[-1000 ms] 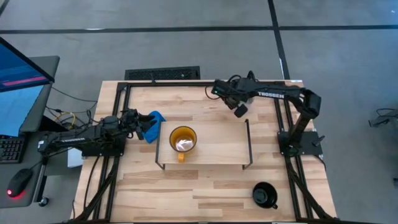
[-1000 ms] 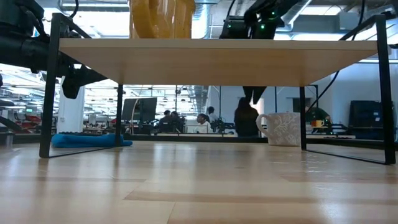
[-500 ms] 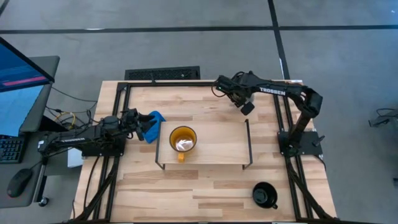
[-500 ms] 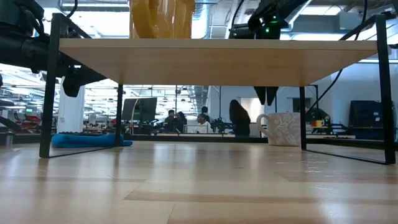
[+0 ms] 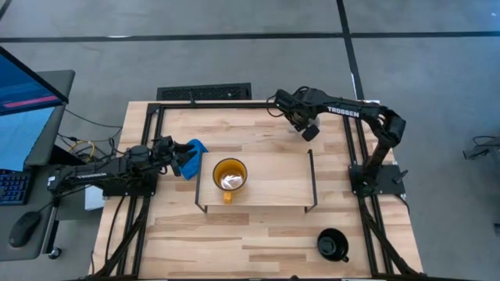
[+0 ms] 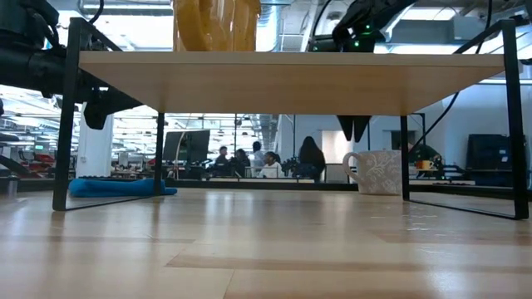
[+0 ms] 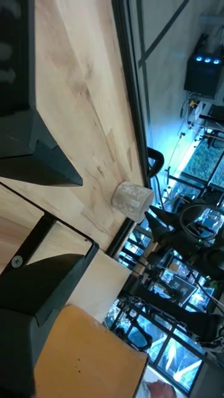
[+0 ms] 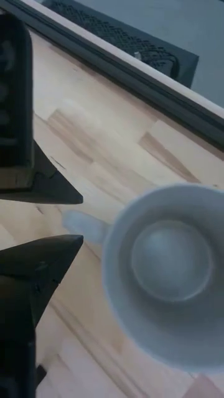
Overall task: Stack small to large cups/mugs on shelf
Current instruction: Put the gray cup on the shelf
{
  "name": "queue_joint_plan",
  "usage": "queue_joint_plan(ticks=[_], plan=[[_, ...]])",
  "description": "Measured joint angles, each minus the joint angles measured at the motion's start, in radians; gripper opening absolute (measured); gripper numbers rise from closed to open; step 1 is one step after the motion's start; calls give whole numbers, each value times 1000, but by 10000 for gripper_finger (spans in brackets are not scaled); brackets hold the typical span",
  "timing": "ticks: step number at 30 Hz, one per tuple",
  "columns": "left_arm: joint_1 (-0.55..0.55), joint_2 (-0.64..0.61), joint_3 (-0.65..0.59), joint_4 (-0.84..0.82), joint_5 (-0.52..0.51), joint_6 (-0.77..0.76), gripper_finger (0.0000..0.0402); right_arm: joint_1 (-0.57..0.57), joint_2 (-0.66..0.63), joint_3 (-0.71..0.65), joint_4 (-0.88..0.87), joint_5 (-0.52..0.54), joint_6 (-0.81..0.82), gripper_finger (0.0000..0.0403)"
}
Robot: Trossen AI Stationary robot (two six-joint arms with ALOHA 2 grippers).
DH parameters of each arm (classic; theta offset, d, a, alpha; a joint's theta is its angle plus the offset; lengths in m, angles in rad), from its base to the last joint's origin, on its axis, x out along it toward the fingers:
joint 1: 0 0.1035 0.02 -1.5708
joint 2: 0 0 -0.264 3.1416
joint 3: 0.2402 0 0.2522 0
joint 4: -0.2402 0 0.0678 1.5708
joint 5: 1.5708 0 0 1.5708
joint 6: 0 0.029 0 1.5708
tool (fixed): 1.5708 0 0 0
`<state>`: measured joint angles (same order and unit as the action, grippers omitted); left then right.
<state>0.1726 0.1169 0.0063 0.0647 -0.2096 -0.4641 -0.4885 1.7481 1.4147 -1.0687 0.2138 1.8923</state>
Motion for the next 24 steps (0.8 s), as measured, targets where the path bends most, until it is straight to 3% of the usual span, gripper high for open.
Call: queue_joint_plan(ticks=[8,17,24], plan=[[0,0,0,0,0,0,179,0,38,0,1,-65,-12,113],[0,0,0,0,0,0,179,0,57,0,-7,-57,-42,113],[0,0,0,0,0,0,179,-2,57,0,-140,-59,-42,113]])
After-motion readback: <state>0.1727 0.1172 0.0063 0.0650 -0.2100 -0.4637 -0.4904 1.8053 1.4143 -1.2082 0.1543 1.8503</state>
